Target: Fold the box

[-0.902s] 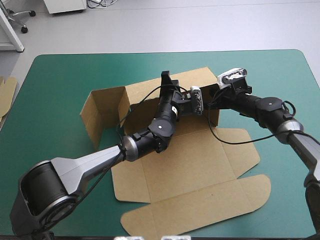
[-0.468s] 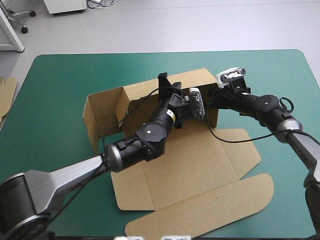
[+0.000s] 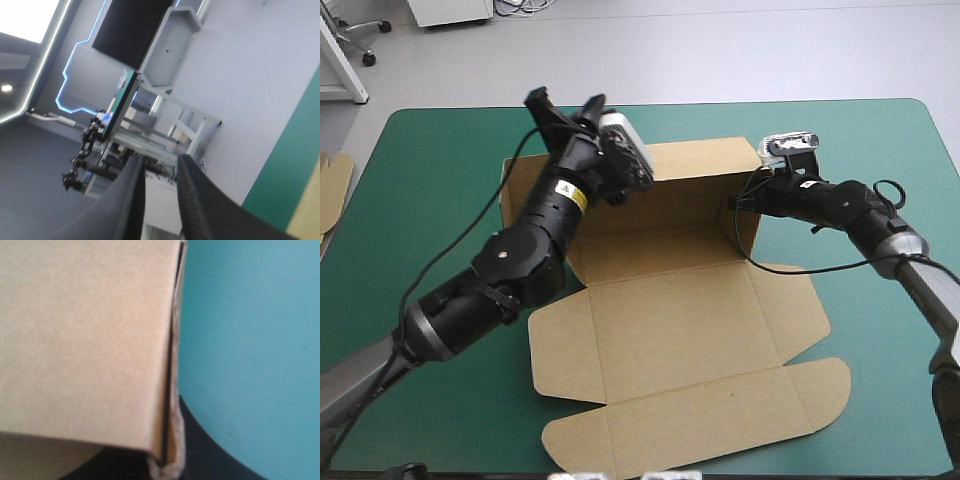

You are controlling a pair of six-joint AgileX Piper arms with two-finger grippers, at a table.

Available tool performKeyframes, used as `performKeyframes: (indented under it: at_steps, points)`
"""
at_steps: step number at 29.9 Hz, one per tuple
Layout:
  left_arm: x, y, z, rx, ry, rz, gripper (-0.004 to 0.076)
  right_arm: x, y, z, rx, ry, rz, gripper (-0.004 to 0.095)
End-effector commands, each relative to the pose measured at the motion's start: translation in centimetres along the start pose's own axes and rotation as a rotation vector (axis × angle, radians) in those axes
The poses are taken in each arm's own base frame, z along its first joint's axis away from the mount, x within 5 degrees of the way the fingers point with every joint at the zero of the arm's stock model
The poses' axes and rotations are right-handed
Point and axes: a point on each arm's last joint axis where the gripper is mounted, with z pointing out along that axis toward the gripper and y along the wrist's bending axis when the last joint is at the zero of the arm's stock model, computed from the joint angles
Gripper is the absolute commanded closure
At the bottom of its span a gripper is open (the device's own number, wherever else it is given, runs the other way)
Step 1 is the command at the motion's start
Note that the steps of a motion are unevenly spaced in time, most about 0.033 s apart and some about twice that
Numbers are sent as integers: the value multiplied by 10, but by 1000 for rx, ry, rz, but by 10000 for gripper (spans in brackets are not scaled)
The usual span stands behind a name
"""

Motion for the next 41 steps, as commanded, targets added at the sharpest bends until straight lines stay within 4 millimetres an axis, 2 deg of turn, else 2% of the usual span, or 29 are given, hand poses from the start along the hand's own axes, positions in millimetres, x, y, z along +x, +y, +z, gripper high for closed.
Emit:
performKeyframes:
  at_steps: [1,4,7,10,14,17,20,23,26,33,41]
  points:
    - [18,52,-6,-159,42,-32,558,-19,2,-17,16,-14,-17,940]
    - [44,75,3,-223,102,-27,558,-27,4,-21,11,-14,-15,940]
    - [80,96,11,-277,190,-33,558,-31,5,-23,8,-11,5,940]
    - [126,117,14,-344,334,-90,558,-30,6,-23,4,8,17,940]
    - [194,138,7,-446,537,-328,558,-26,3,-24,27,46,19,940]
    - [240,136,0,-471,686,-548,558,-25,2,-24,42,62,18,940]
    - [281,120,-6,-469,842,-824,568,-23,3,-24,36,77,23,940]
    - [309,103,-9,-453,985,-1039,582,-22,3,-24,31,91,29,939]
    - [317,89,-8,-415,1059,-1188,582,-25,4,-26,27,107,42,939]
    - [306,71,-2,-207,1059,-1376,582,-57,7,-48,63,91,9,934]
    - [305,58,-14,-46,1232,-1304,582,-101,15,-93,113,76,-37,934]
